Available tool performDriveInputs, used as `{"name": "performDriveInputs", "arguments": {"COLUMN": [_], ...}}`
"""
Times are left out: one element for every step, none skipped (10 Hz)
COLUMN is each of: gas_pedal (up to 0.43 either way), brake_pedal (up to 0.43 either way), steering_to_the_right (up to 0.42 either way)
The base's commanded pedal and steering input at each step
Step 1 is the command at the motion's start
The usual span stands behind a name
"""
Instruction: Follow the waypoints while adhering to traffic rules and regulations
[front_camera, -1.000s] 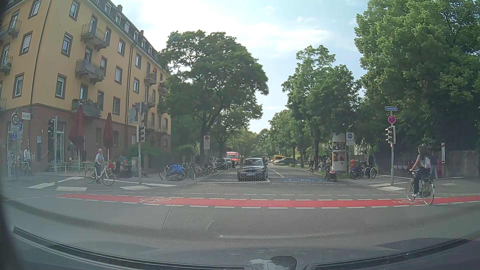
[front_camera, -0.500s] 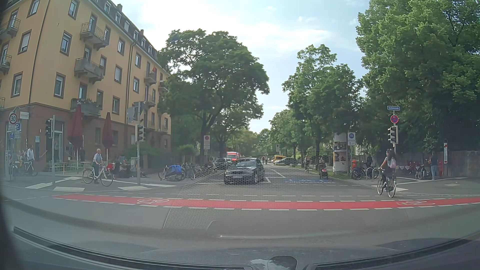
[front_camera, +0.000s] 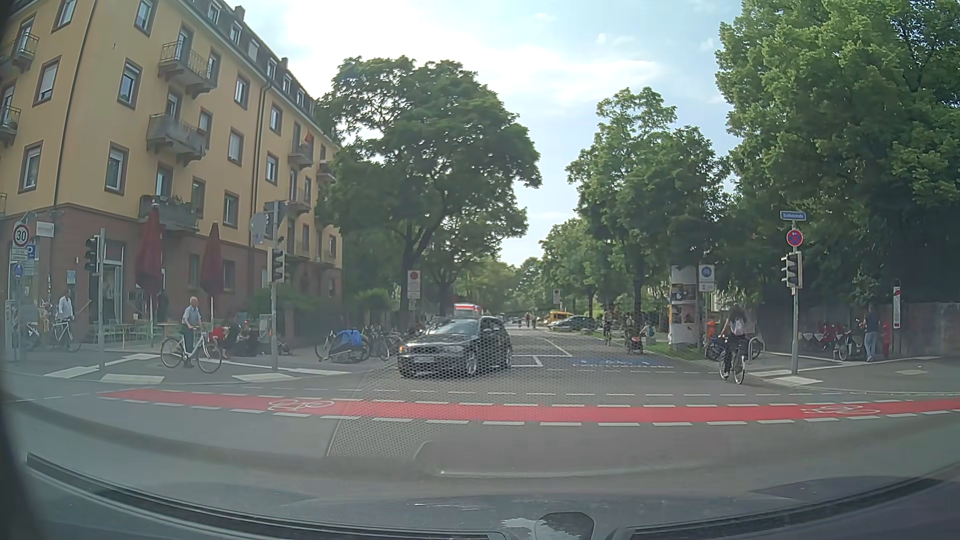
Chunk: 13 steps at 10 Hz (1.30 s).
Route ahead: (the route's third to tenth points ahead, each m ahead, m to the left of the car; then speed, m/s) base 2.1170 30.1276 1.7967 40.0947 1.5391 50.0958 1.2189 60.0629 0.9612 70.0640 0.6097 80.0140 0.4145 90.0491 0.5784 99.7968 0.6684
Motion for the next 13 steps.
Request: {"name": "performDriveInputs", "arguments": {"gas_pedal": [0.0, 0.0, 0.079, 0.098, 0.118, 0.138, 0.169, 0.189, 0.189, 0.189, 0.189, 0.189, 0.189], "brake_pedal": [0.0, 0.0, 0.0, 0.0, 0.0, 0.0, 0.0, 0.0, 0.0, 0.0, 0.0, 0.0, 0.0], "steering_to_the_right": [-0.045, -0.061, -0.098, -0.133, -0.175, -0.225, -0.264, -0.325, -0.39, -0.448, -0.496, -0.542, -0.567]}}
